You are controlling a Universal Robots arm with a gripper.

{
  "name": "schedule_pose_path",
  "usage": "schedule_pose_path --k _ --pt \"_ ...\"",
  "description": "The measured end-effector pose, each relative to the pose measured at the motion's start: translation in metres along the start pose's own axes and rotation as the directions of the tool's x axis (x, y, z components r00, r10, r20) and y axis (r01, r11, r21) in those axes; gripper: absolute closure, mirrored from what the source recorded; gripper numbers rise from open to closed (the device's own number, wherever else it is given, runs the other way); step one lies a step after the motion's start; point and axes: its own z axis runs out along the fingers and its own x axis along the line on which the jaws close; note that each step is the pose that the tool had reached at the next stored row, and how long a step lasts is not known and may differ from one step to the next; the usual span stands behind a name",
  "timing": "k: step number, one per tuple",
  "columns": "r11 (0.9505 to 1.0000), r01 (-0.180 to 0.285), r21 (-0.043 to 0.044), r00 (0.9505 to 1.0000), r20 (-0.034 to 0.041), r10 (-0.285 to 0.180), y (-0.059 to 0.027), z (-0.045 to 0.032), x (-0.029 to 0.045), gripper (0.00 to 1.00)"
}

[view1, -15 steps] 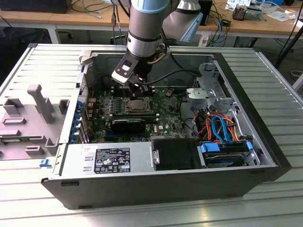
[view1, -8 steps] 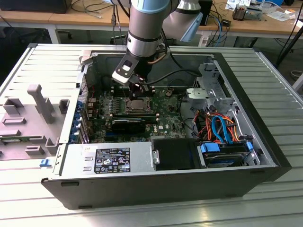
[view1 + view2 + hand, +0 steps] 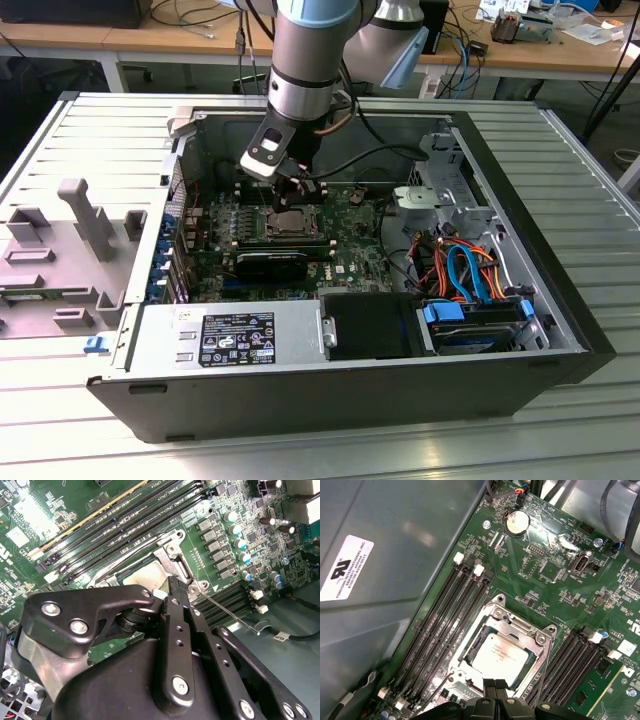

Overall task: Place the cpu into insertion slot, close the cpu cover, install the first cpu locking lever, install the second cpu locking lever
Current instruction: 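Install the first cpu locking lever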

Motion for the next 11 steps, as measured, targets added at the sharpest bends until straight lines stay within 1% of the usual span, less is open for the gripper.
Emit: schedule_pose_path --k 11 --pt "0.9997 0.022 0.0016 0.9997 0.0023 -0.022 0.0 0.0 0.0 0.89"
